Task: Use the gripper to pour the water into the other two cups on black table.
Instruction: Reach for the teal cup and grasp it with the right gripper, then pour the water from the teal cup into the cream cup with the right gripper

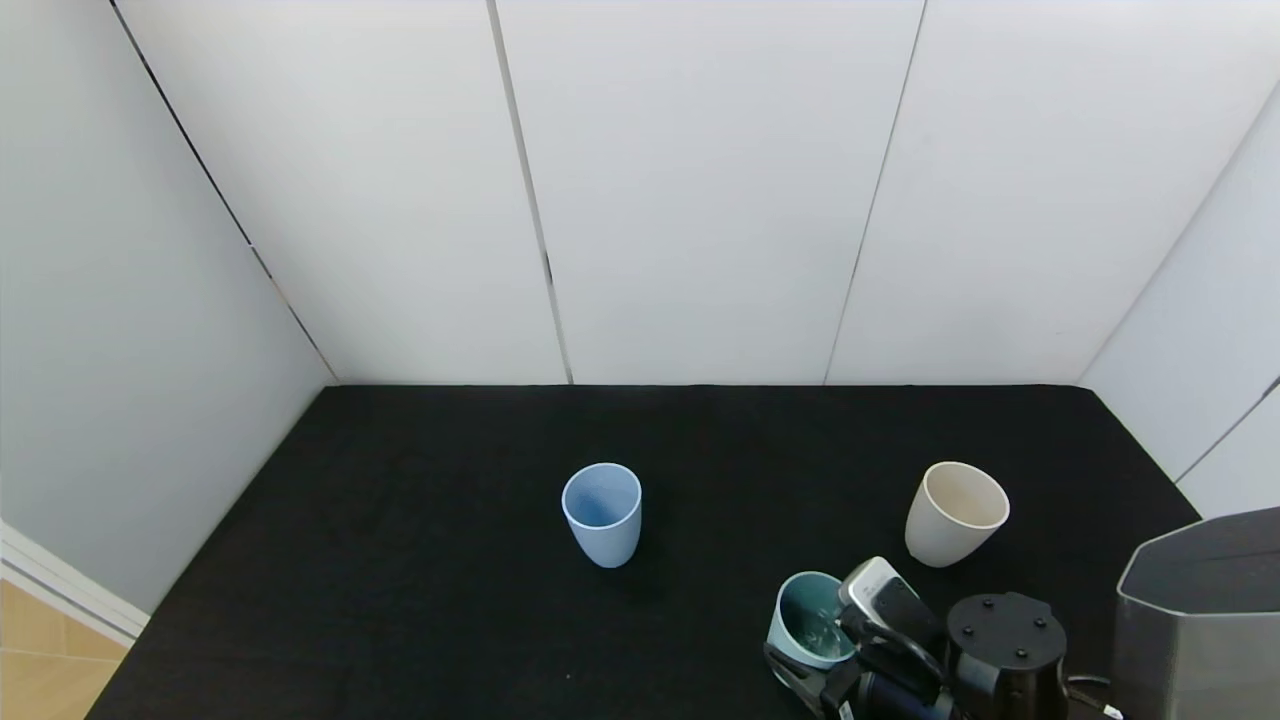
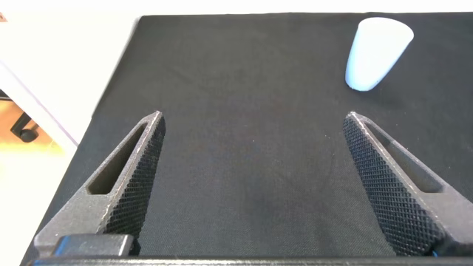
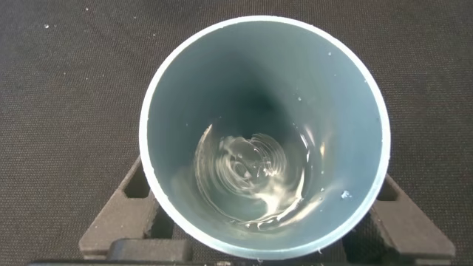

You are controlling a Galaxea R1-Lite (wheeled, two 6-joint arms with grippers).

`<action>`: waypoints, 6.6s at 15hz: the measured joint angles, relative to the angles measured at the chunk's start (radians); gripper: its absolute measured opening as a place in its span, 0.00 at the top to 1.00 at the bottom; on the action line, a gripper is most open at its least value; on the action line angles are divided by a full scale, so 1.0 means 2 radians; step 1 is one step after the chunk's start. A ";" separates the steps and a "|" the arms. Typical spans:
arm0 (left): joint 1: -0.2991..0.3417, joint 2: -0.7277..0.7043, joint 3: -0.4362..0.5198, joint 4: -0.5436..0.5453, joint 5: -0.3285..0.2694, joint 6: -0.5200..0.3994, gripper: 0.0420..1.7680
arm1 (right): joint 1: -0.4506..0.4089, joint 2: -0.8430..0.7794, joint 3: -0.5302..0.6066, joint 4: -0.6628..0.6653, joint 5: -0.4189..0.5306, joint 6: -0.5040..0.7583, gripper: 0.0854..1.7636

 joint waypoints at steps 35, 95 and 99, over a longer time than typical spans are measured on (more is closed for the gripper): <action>0.000 0.000 0.000 0.000 0.000 0.000 0.03 | -0.348 -0.333 -0.206 0.452 0.051 -0.129 0.33; 0.000 0.000 0.000 0.000 0.000 0.000 0.03 | -0.318 -0.244 -0.227 0.474 -0.021 -0.739 0.33; 0.000 0.000 0.000 0.000 0.000 0.000 0.03 | -0.318 -0.237 -0.246 0.475 -0.021 -0.747 0.33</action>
